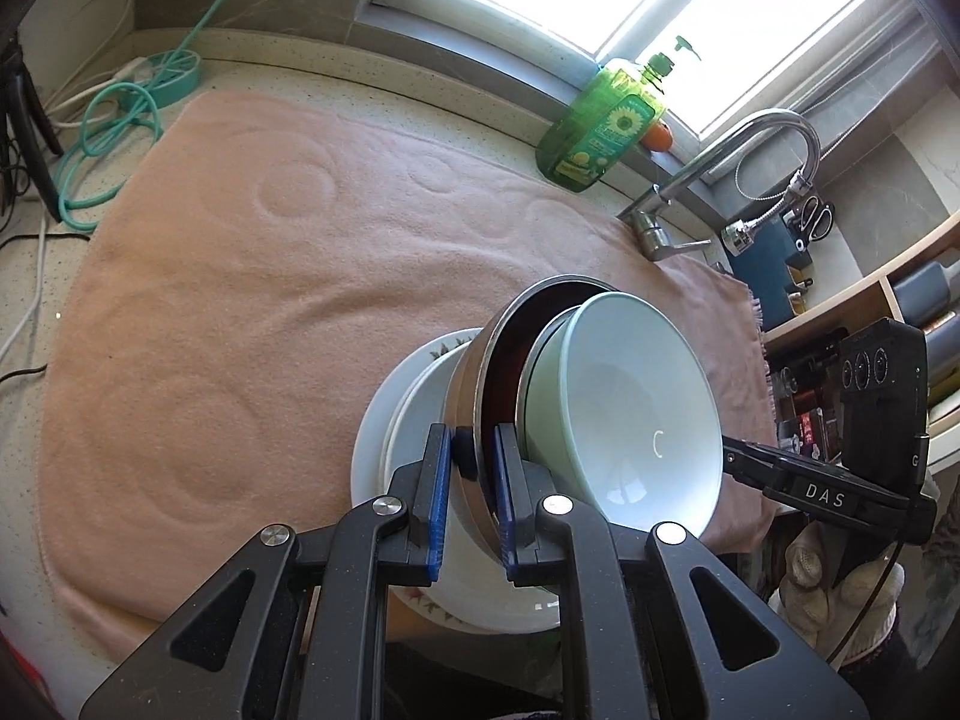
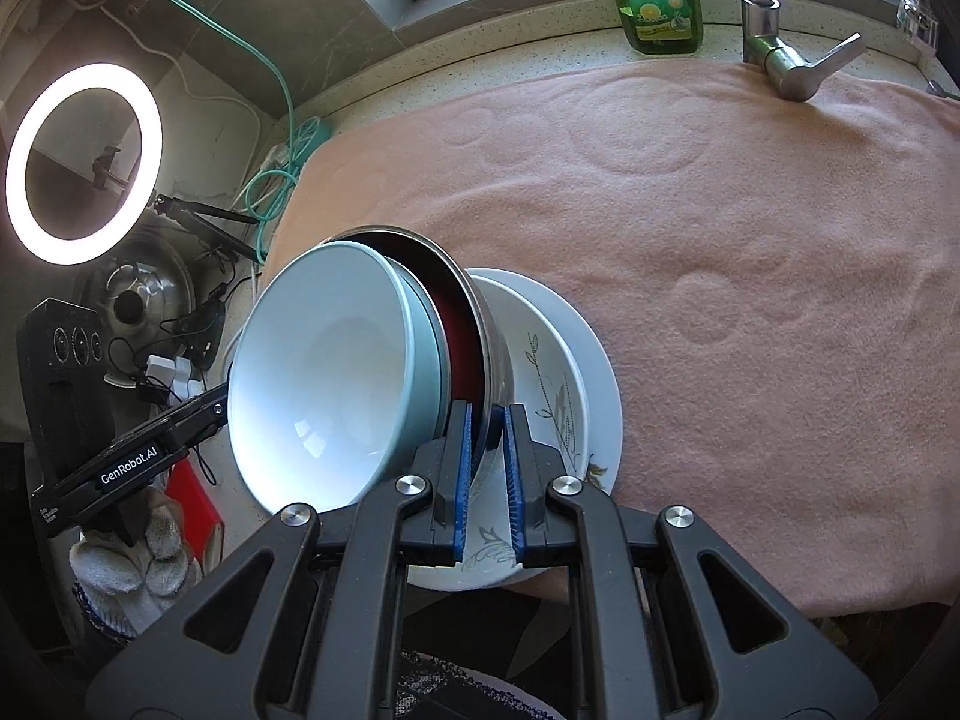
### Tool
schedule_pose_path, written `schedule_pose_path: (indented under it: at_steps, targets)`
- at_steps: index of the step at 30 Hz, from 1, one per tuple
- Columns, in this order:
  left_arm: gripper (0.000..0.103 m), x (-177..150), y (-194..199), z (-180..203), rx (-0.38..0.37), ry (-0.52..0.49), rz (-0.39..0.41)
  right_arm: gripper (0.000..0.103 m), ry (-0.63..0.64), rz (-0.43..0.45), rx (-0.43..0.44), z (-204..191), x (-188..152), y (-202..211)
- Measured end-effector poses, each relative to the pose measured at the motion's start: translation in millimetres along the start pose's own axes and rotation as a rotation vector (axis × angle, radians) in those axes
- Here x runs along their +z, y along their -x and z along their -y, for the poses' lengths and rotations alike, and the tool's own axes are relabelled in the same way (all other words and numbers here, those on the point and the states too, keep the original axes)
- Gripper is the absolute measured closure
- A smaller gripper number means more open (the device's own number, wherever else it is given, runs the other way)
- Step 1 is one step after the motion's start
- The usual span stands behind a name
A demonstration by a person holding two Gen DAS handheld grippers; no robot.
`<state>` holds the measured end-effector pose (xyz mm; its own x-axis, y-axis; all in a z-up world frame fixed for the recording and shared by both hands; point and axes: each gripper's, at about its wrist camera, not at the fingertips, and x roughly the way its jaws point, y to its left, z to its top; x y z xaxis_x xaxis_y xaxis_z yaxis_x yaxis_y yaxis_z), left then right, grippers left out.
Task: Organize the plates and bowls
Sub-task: 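Lift the bowl stack and carry it over the plate stack, then lower the bowl stack onto the plates and open both grippers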
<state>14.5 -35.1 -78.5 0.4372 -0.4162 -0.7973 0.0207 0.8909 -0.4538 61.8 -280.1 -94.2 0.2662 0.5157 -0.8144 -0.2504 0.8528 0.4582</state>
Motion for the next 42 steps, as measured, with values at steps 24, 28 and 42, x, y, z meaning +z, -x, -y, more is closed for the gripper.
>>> schedule_pose_path:
  at_steps: [24, 28, 42]
  targets:
    - [0.094, -7, -12, 3, 0.022, 0.034, -0.03, 0.09, 0.01, -0.015, 0.024, 9, -8, -3]
    - [0.094, -7, -10, 1, 0.023, 0.036, -0.019, 0.089, 0.02, -0.013, 0.018, 7, -9, -2]
    - [0.09, -8, 0, -3, 0.046, 0.036, 0.008, 0.088, 0.028, 0.014, 0.006, 8, -13, 9]
